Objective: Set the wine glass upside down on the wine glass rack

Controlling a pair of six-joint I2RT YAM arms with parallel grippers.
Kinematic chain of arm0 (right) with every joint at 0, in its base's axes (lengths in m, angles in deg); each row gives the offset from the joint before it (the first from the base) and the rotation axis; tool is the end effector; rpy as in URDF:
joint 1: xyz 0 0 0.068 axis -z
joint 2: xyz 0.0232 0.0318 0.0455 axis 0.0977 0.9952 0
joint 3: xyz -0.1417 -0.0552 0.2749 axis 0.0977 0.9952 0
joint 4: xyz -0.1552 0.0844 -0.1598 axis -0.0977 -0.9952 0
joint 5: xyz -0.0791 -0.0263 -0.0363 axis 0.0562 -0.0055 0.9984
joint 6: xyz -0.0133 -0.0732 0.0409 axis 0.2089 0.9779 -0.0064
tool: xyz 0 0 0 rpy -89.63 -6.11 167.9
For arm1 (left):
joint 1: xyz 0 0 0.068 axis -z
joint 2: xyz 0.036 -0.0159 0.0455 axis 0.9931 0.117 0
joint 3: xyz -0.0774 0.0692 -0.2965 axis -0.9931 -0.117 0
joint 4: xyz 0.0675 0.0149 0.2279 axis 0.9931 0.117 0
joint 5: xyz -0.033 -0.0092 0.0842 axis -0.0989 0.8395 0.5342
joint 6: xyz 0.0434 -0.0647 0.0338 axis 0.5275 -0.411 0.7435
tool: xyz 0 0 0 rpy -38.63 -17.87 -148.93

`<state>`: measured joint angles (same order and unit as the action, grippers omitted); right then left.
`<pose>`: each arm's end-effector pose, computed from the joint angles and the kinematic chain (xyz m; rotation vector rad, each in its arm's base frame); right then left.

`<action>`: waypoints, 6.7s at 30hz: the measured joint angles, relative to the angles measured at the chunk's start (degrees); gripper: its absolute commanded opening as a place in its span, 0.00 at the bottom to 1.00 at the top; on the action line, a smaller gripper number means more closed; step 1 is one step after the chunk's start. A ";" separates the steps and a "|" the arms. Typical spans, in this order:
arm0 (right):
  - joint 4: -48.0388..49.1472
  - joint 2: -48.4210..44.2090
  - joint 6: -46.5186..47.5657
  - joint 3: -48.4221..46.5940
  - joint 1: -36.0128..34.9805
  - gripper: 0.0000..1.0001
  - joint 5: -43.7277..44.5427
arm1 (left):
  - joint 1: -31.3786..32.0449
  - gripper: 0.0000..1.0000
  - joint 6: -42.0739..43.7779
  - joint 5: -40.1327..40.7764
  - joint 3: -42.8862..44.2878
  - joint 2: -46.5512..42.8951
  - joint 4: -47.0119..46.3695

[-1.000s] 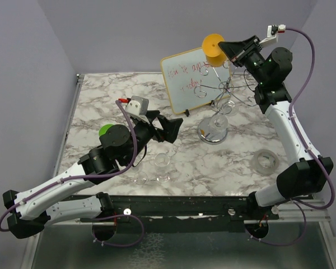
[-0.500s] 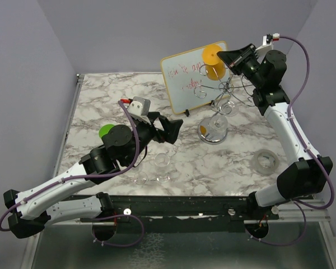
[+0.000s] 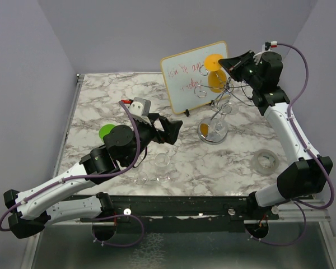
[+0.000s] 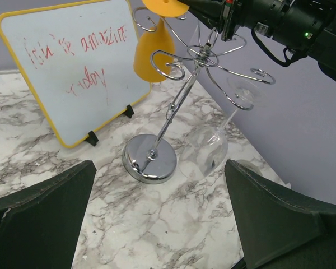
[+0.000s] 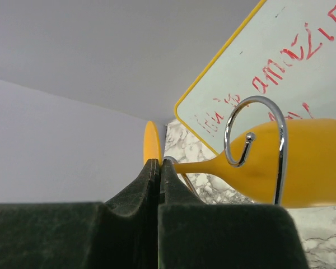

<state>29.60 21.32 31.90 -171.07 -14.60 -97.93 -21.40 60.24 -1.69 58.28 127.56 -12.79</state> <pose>0.3532 0.0747 0.4651 0.4924 1.6754 1.0465 0.1162 -0.1462 0.4459 0.2024 1.5906 -0.7647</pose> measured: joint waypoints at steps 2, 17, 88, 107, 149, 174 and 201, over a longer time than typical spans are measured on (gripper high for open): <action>-0.79 0.00 -0.44 0.00 0.00 0.01 0.72 | 0.00 0.99 -0.04 0.17 -0.07 -0.04 0.15; -4.55 -3.15 -2.32 0.02 0.00 0.01 8.90 | 0.00 0.99 -0.24 1.05 -0.37 -0.31 0.17; -11.30 -11.39 6.86 0.79 0.00 0.55 17.11 | 0.00 0.97 -1.16 -0.04 1.66 0.46 8.66; -33.86 -39.71 17.79 9.73 0.00 0.57 23.12 | 0.00 0.51 -2.82 -23.69 9.92 8.24 35.87; -48.24 -58.71 -0.46 31.06 0.00 0.60 21.29 | 0.66 0.00 -5.40 -24.55 15.45 25.64 38.25; -32.81 -62.47 -43.34 58.45 0.00 0.56 -7.41 | 4.04 0.00 -18.03 -21.97 -13.53 14.01 -18.91; -23.52 -57.57 -45.33 59.80 0.22 0.22 -9.01 | 7.37 0.00 -15.96 -20.57 -13.18 21.38 -30.42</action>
<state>6.09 -36.25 -13.43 -111.27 -14.38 -106.94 -14.03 44.29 -22.26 45.10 148.94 -43.22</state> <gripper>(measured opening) 0.232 0.027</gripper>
